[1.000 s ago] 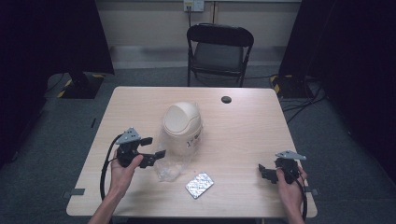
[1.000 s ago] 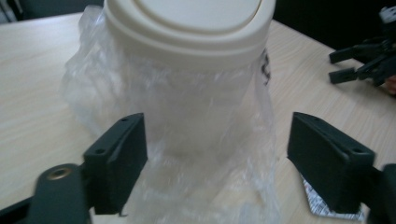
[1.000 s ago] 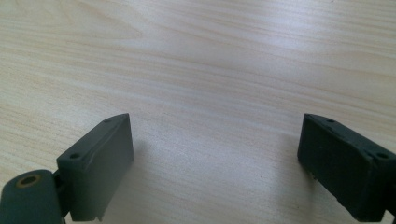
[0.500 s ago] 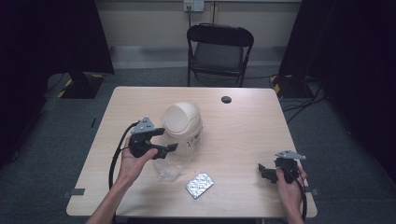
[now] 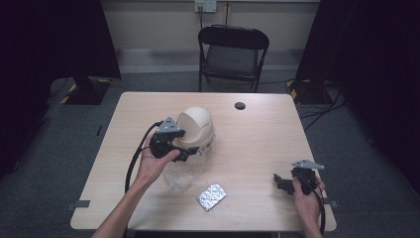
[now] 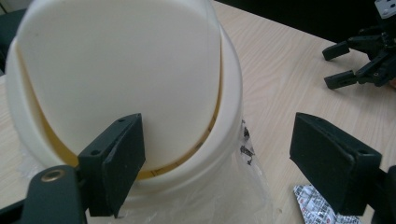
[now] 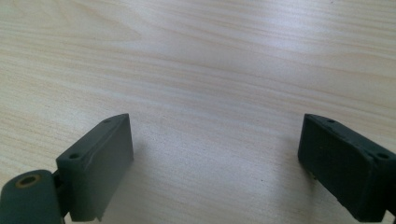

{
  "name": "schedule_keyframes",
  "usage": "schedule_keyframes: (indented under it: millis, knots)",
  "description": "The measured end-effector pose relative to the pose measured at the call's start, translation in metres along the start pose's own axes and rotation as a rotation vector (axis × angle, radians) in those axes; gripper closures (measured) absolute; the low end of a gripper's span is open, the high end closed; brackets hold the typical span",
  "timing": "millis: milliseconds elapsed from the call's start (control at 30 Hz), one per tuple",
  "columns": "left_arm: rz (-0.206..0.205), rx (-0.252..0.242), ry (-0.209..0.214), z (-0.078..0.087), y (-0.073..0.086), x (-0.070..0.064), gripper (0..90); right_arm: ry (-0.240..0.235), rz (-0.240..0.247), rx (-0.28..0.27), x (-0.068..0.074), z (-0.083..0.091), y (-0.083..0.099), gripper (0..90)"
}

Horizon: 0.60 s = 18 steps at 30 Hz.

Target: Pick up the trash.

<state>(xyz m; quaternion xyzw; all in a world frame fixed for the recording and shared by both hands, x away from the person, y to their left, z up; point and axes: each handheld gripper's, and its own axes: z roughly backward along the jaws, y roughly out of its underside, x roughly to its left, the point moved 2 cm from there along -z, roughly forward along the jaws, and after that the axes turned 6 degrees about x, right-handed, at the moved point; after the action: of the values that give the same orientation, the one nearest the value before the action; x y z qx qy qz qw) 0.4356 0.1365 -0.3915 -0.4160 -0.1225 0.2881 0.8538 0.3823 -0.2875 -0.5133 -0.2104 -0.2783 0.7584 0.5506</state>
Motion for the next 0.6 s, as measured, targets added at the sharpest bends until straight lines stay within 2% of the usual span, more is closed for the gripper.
schedule_keyframes:
  millis: [233,400,600]
  knots:
    - [0.025,0.019,-0.005,-0.014,0.0,0.008,17.4,0.0,-0.001,0.0,0.0,0.0,0.0,9.6]
    - [0.021,0.03,-0.005,-0.023,-0.002,0.011,17.4,0.0,-0.001,0.0,0.0,0.0,0.0,9.6]
    - [0.034,0.031,0.006,-0.031,-0.006,0.016,17.6,0.0,-0.001,0.0,0.0,0.0,0.0,9.6]
